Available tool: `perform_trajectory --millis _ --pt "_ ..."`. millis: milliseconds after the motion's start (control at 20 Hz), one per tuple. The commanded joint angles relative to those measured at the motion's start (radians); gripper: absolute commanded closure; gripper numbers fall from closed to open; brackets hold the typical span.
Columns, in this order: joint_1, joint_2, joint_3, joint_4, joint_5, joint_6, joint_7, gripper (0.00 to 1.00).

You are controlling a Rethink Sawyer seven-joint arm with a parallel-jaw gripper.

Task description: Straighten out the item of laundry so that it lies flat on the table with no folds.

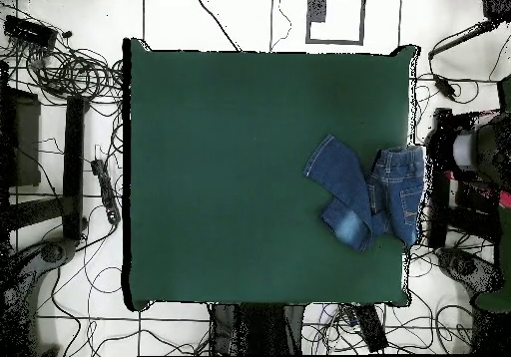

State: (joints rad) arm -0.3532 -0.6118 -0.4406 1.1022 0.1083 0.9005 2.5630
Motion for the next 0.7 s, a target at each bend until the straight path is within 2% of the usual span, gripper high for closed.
perform_trajectory --millis 50,250,700 --pt "0.055 0.121 -0.090 -0.218 -0.190 0.409 -0.105 1.00" --pt "0.094 0.119 -0.086 -0.170 -0.216 0.367 -0.054 1.00" --pt "0.154 0.123 -0.066 -0.134 -0.234 0.364 0.078 1.00"
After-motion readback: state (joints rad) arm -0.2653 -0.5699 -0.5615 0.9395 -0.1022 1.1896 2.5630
